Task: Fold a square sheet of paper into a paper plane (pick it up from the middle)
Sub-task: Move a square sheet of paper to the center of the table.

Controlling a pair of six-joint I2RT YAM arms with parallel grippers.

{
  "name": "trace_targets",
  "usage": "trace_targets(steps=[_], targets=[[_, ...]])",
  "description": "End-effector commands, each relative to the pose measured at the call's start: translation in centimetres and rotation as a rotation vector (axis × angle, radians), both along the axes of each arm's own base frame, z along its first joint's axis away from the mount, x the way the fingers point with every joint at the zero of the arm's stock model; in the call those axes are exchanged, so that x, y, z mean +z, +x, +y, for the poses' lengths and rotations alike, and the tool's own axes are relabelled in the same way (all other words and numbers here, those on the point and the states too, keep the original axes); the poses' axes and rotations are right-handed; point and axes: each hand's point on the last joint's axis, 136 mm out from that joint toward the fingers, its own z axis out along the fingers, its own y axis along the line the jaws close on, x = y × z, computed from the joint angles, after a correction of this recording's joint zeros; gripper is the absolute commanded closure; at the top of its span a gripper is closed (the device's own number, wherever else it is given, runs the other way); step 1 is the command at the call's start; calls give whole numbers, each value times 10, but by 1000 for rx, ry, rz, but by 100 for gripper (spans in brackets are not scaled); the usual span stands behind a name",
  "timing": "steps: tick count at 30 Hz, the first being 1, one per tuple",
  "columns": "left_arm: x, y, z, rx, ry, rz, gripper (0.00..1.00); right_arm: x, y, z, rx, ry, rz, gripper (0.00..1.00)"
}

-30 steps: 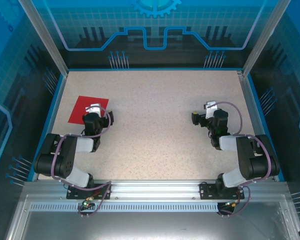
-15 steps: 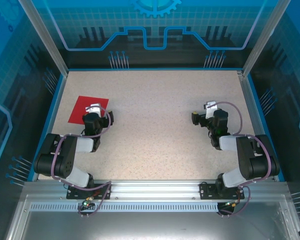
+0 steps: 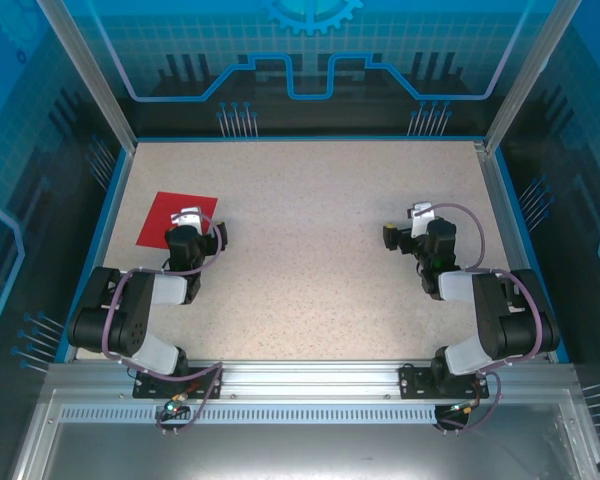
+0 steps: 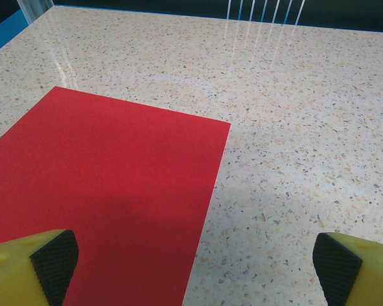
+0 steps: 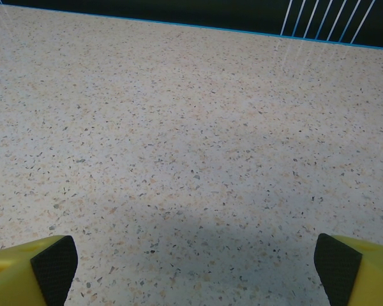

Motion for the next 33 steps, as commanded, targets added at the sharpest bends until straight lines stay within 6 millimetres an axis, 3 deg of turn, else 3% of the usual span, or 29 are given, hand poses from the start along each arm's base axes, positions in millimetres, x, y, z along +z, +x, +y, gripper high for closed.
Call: trace_targets(steps=[1, 9, 11, 15, 20, 23, 27, 33], targets=[[13, 7, 1, -9, -3, -44, 2, 5, 5, -3, 4, -5, -14, 1], [14, 7, -2, -26, -2, -46, 2, 5, 5, -3, 3, -5, -13, 1], [21, 9, -10, -76, -5, -37, 1, 5, 5, -3, 2, -5, -14, 1], [39, 0, -4, -33, -22, -14, 1, 10, 3, 3, 33, -14, -17, 0], [68, -17, 0, 40, -163, -18, 1, 32, -4, -9, -83, -44, 174, 1], [82, -23, 0, 112, -312, 11, 2, 59, -20, -4, -88, 56, 154, 1], [91, -11, -28, -13, -403, 87, 1, 97, -50, 0, -130, 283, 133, 1], [71, 19, -57, -101, -512, 297, 1, 119, -82, 62, 209, 557, 209, 1]])
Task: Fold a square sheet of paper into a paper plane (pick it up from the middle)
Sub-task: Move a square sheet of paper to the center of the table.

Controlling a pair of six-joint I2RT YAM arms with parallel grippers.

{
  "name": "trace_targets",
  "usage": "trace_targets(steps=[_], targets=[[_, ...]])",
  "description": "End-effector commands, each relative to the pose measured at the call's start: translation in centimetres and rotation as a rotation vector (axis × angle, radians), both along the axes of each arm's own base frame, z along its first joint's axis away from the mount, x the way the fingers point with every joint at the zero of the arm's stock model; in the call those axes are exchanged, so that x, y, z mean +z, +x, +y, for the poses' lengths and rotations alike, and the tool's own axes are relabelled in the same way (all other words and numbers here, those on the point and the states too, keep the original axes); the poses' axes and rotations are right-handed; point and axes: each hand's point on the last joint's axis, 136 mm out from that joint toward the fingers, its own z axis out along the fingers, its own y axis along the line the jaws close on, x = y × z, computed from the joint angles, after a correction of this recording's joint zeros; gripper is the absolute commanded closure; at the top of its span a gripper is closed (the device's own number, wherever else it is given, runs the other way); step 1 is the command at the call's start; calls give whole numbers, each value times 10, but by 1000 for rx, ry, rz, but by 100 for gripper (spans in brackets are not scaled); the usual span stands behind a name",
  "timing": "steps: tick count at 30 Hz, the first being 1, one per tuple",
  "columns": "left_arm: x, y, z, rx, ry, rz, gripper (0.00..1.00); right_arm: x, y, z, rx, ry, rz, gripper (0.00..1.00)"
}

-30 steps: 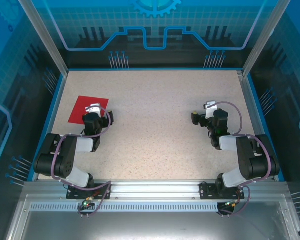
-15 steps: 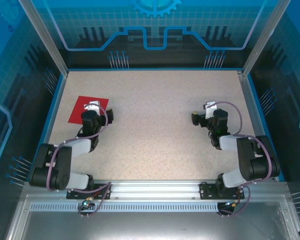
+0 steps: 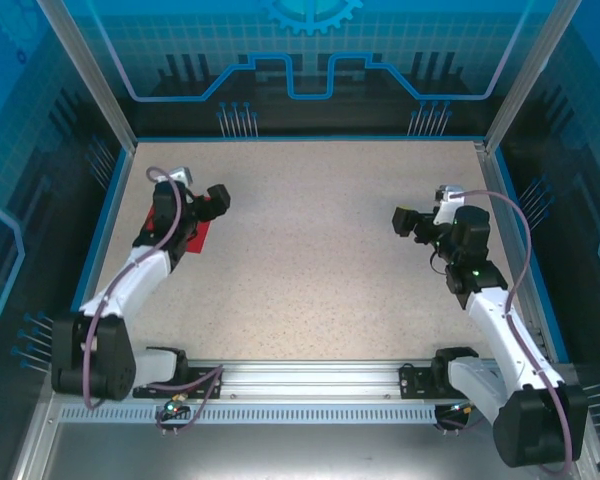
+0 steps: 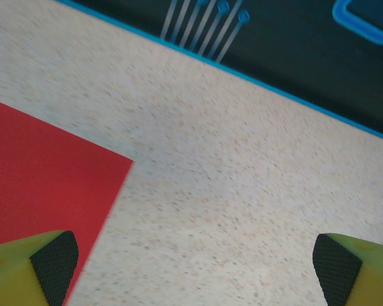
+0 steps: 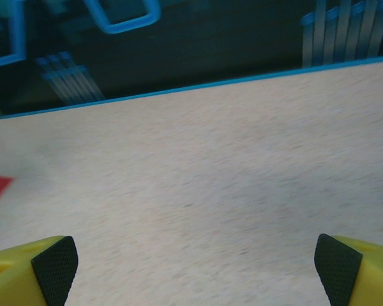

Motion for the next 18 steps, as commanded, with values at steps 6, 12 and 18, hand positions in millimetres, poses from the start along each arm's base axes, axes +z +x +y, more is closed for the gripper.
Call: trace_targets(steps=[6, 12, 18], targets=[[-60, 12, -3, 18, -70, 314, 2, -19, -40, 82, 383, 203, 242, 1], [-94, 20, 21, 101, -120, 425, 2, -27, -45, 107, 445, 122, 288, 1], [-123, 18, 43, 177, -146, 530, 1, -35, -41, 113, 438, 117, 310, 1]])
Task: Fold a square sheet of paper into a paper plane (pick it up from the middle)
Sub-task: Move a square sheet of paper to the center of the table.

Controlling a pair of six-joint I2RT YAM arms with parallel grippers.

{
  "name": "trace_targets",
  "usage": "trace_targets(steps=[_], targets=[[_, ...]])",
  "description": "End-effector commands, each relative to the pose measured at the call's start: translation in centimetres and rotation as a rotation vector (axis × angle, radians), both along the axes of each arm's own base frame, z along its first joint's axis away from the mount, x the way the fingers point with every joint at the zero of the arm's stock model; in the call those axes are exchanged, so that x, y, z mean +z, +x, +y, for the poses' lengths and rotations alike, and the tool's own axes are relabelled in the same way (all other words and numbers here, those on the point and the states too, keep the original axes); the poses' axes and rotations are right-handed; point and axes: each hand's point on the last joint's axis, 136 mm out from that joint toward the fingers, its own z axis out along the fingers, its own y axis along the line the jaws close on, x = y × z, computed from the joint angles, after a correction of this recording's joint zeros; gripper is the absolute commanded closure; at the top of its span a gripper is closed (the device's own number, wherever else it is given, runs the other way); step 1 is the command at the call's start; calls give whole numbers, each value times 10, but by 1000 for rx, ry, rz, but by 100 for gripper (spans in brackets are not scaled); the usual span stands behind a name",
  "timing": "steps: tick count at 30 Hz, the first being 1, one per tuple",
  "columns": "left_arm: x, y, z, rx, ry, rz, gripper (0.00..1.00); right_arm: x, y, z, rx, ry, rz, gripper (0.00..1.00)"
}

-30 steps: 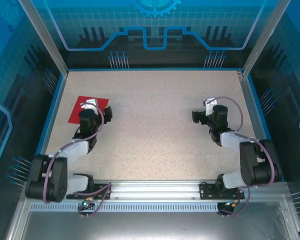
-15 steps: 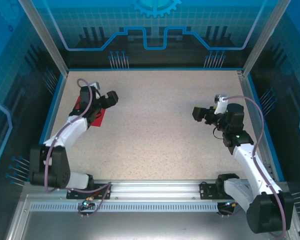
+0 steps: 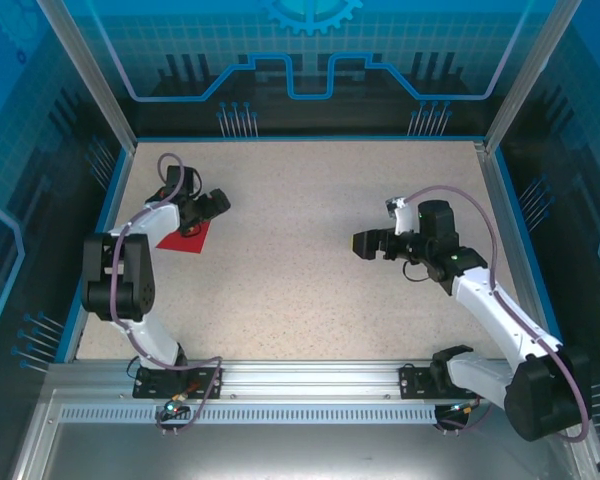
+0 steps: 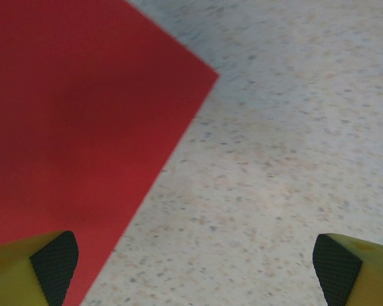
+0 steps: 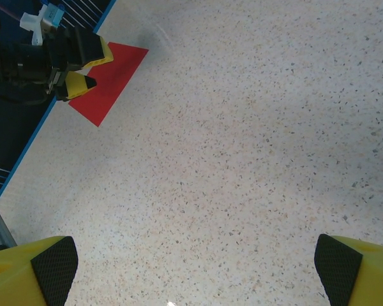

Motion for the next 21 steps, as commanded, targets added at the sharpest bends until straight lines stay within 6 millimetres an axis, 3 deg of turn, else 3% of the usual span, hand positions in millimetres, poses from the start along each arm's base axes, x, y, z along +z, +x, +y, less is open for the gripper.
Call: trace_targets(steps=[1, 6, 14, 21], targets=[[-11, -8, 12, 65, -32, 84, 1, -1, 0, 6, 12, -11, 15, 1], [-30, -17, 8, 72, -77, 154, 2, -13, 1, 3, -30, -15, 40, 0], [-50, -39, -29, 76, -290, 220, 1, -34, 0, -10, -135, -20, 93, 0], [-63, -59, -76, 16, -334, 263, 2, -47, -4, -13, -149, -37, 139, 1]])
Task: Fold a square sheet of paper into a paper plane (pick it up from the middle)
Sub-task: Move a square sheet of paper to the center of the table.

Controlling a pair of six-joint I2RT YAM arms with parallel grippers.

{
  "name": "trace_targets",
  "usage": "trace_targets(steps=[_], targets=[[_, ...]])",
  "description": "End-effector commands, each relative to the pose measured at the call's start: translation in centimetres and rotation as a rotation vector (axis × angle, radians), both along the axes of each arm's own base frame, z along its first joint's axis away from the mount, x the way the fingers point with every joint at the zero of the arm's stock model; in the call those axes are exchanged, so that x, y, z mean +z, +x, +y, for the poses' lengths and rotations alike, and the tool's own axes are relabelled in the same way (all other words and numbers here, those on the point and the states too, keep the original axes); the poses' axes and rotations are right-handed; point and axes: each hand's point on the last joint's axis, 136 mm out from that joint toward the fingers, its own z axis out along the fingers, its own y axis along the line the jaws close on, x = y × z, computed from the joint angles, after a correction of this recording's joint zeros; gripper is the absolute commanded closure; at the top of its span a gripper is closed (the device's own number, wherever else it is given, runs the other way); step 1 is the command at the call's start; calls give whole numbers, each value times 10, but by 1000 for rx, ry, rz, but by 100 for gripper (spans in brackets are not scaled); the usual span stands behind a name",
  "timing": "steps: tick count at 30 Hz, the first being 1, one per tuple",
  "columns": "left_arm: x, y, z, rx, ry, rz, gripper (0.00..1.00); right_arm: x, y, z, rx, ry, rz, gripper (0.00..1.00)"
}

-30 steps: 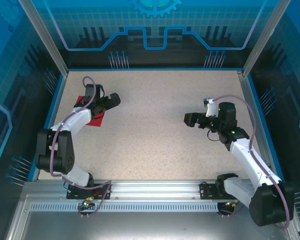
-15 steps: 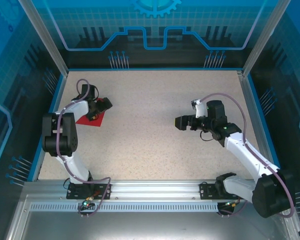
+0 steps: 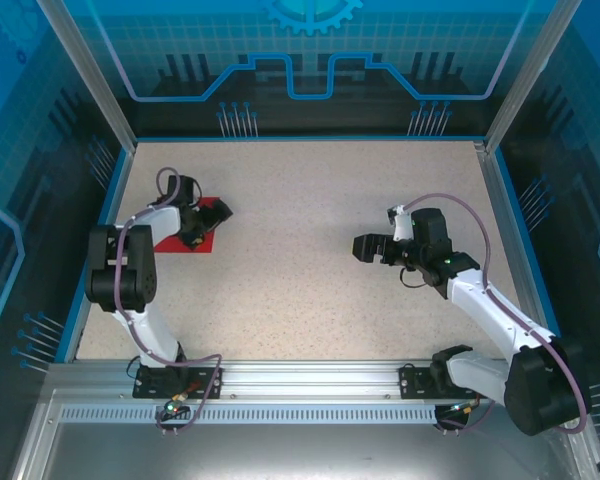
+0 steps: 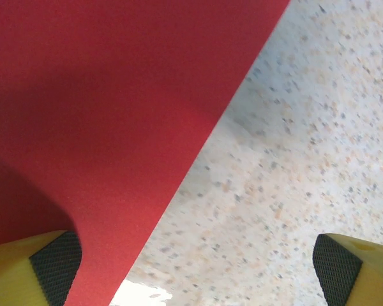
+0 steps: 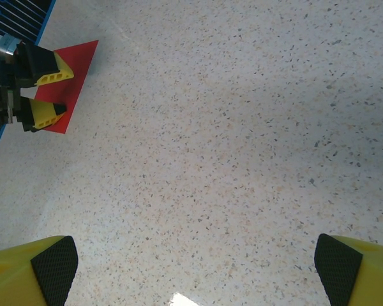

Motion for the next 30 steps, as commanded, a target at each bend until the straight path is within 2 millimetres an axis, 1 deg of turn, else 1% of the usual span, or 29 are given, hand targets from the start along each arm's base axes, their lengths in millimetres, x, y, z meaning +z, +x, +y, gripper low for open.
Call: trace_targets(steps=[1, 6, 10, 11, 16, 19, 22, 25, 28, 30], targets=[[-30, -43, -53, -51, -132, 152, 2, -10, -8, 0, -11, -2, 40, 1], [-34, -56, -104, -110, -174, 155, 2, -18, -9, -1, -26, 2, 65, 1], [-33, -69, -151, -151, -188, 154, 1, -23, -8, 1, -28, 13, 90, 1], [-32, -72, -165, -168, -193, 152, 1, -26, -8, 1, -32, 15, 96, 1], [-34, -86, -218, -212, -208, 151, 2, -33, -9, 1, -52, 24, 121, 1], [-27, -90, -243, -248, -214, 134, 2, -36, -10, -1, -65, 12, 134, 1], [-10, -87, -253, -264, -217, 93, 2, -37, -12, -3, -70, 2, 147, 1], [16, -81, -249, -284, -187, 23, 2, -34, -14, 0, -64, 14, 153, 1], [48, -75, -233, -291, -115, -70, 2, -30, -14, 9, -52, 24, 154, 1], [67, -72, -216, -272, -82, -125, 2, -29, -13, 21, -35, 33, 166, 3]])
